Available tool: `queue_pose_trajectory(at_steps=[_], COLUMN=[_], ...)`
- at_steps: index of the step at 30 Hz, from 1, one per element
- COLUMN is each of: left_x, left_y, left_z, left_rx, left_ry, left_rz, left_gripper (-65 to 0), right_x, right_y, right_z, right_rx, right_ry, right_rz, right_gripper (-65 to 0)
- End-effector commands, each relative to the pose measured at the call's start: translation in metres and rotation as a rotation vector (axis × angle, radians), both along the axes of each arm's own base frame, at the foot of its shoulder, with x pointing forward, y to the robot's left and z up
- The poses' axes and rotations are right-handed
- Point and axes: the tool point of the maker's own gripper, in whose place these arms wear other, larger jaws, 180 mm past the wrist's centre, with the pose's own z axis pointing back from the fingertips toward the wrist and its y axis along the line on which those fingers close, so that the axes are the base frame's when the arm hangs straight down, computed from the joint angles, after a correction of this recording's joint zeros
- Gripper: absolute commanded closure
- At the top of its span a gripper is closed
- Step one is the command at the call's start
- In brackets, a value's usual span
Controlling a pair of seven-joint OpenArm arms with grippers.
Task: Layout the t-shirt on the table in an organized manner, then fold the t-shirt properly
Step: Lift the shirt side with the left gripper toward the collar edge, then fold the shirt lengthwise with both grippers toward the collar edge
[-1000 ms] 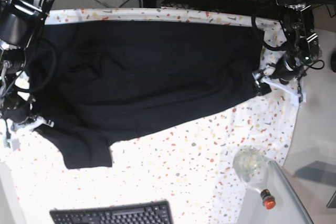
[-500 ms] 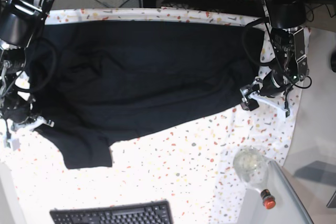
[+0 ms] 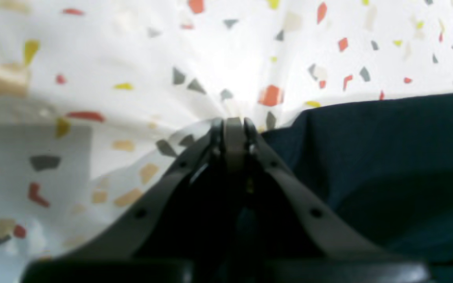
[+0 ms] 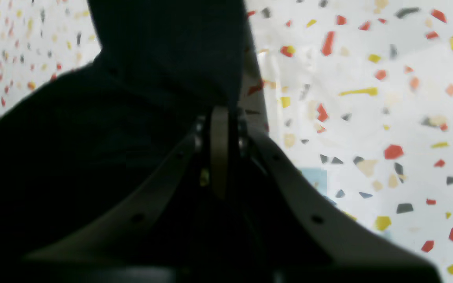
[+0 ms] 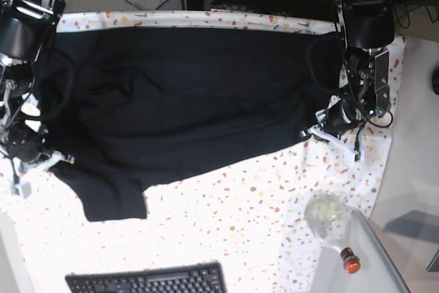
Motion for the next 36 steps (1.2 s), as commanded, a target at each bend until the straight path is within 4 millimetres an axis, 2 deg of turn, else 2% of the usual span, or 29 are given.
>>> queue_pose_trajectory(at_steps=[1,4,8,12,16,18,24,28,36], left_x=[0.026,0.051,0.079,0.099,0.109,0.11,0.116,0.113,0.095], left_y=[0.003,0.008,0.009,0.009,0.009,0.009,0.009,0.009,-0.003], left_z=[0.023,0.046,0.074,0.096,0.108,0.109,0.117,0.113,0.087], left_rx=[0.005,0.015,0.014,0.015,0.015,0.015,0.016,0.016,0.072], left_ry=[-0.071,-0.108,-0.154,-0.202,-0.23,-0.234,-0.25,-0.241,-0.172], left_rz=[-0.006,-0.014,-0.022,-0.022,-0.022,-0.021,-0.022,-0.024,-0.117], left_gripper=[0.0,0.0,0.0,0.0,0.0,0.0,0.0,0.0,0.0], right_x=[0.019,0.035,0.046,0.055,0.063,0.069,0.076,0.078,0.061], right_y=[-0.004,0.007,-0.003,-0.025,-0.046,-0.045,-0.049,-0.064,-0.085], right_z=[0.022,0.035,0.045,0.042,0.041,0.044,0.028,0.022,-0.016], right_rx=[-0.026,-0.053,-0.073,-0.081,-0.087,-0.099,-0.112,-0.14,-0.2], right_ry=[-0.071,-0.134,-0.17,-0.152,-0.21,-0.253,-0.321,-0.409,-0.348], right_rz=[0.022,0.071,0.064,0.033,-0.007,0.025,0.037,0.021,0.035], right_gripper=[0.0,0.0,0.0,0.0,0.0,0.0,0.0,0.0,0.0])
